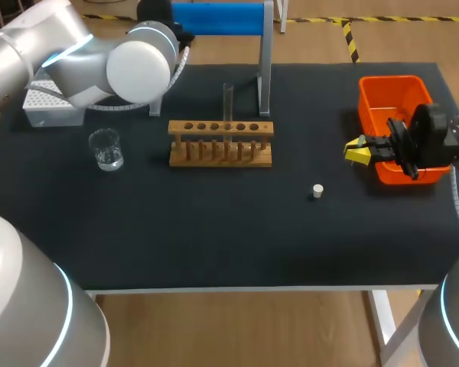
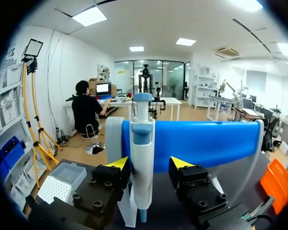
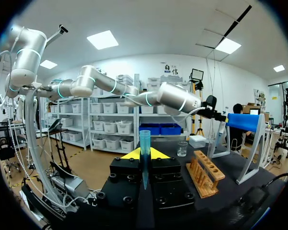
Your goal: Invert the test tube, pick up the pipette, mount the tip to pipette, aspirate from beaker and dispense into the tube, eject the tip, return the pipette, and cap with the stopper.
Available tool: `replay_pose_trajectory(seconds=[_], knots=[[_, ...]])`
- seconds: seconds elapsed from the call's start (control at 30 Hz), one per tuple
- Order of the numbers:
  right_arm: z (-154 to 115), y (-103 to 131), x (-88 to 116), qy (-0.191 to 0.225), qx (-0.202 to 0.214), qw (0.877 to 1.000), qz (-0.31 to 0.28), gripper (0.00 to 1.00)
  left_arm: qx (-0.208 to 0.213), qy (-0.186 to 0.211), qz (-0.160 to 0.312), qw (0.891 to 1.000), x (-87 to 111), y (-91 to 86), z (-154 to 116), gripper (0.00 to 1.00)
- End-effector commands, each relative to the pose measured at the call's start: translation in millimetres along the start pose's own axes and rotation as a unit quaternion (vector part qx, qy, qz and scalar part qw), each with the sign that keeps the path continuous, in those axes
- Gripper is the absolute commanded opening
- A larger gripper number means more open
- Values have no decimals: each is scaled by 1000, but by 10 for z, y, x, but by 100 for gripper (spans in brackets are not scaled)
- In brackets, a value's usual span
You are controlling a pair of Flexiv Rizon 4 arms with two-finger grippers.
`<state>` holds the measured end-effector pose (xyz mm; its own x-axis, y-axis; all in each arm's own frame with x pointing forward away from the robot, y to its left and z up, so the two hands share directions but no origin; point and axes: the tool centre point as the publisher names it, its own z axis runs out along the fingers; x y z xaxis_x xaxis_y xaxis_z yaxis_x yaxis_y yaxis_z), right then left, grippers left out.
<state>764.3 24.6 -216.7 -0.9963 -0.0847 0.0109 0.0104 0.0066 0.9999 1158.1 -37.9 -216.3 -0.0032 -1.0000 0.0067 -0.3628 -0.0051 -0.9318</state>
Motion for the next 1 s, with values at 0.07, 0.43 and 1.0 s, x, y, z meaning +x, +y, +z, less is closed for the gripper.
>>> replay_pose_trajectory(seconds=[0.07, 0.43, 1.0], knots=[[-6, 0, 8, 0, 1, 1000, 0, 0, -1, 1, 1, 1000, 0, -13, 48, 55], [-6, 0, 8, 0, 1, 1000, 0, 0, 1, -1, -1, 1000, -25, -26, 65, 59], [-6, 0, 8, 0, 1, 1000, 0, 0, 2, -3, -5, 1000, -31, -30, 108, 62]])
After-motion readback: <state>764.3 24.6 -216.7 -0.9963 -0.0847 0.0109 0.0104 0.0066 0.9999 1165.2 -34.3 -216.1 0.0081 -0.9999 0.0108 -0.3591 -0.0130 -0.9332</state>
